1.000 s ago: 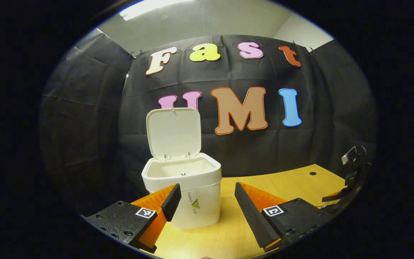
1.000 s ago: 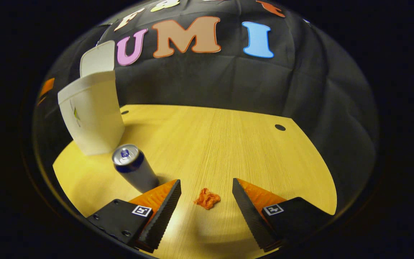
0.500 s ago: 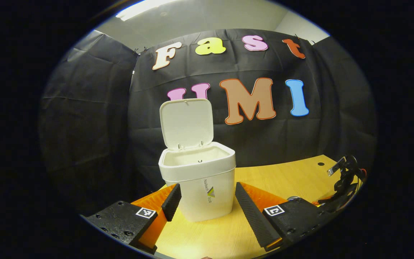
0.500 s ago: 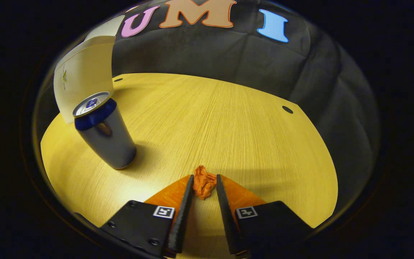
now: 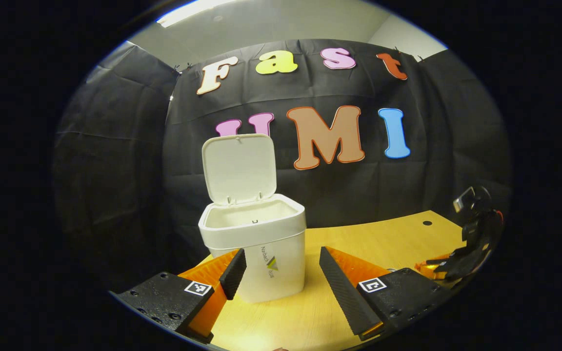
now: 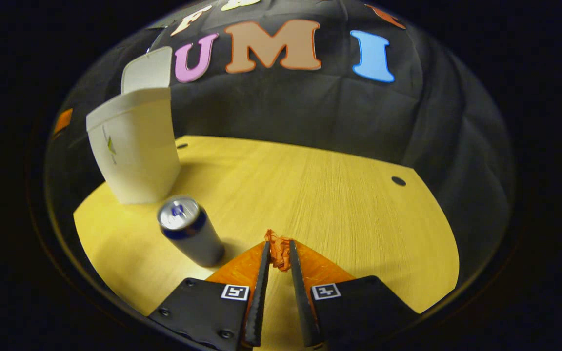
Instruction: Press the lid of the desktop garbage bin to open it, pick up the crumpled paper on the desktop and throw it into the bin, then pick up the pop can on the desktop and drop it into the bin, and finally close the garbage bin lid.
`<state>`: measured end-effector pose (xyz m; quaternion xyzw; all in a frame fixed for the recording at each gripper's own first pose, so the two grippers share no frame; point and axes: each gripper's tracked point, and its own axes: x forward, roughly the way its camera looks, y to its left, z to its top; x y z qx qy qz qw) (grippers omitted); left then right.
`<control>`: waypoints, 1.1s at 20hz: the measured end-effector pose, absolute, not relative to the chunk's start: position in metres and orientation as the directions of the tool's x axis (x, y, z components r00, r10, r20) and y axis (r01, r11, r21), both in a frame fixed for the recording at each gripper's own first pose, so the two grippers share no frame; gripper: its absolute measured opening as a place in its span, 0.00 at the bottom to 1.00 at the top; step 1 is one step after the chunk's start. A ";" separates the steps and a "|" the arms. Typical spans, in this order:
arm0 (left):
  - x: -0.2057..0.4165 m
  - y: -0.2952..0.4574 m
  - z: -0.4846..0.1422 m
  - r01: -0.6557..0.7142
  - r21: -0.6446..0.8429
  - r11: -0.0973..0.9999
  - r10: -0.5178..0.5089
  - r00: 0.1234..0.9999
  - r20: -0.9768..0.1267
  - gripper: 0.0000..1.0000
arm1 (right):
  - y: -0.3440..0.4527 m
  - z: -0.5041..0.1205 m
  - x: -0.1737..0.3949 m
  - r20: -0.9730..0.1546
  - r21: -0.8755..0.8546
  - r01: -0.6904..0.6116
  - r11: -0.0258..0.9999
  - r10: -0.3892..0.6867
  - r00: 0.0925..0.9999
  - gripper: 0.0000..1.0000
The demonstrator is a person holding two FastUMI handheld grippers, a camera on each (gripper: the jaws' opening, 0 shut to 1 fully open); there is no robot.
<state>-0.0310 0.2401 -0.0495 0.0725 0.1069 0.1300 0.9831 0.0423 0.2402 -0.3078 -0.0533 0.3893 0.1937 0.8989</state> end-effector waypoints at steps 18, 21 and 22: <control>-0.055 0.281 -0.061 -0.275 0.125 0.953 0.297 0.930 -0.215 0.94 | 0.478 -0.033 0.092 -0.201 0.088 -0.714 0.695 0.714 0.670 0.32; -0.064 0.297 -0.064 -0.289 0.126 0.949 0.311 0.925 -0.219 0.94 | 0.532 -0.046 0.098 -0.221 0.102 -0.748 0.656 0.748 0.626 0.32; -0.066 0.302 -0.064 -0.294 0.126 0.947 0.316 0.923 -0.219 0.94 | 0.547 -0.053 0.099 -0.231 0.109 -0.755 0.647 0.755 0.614 0.32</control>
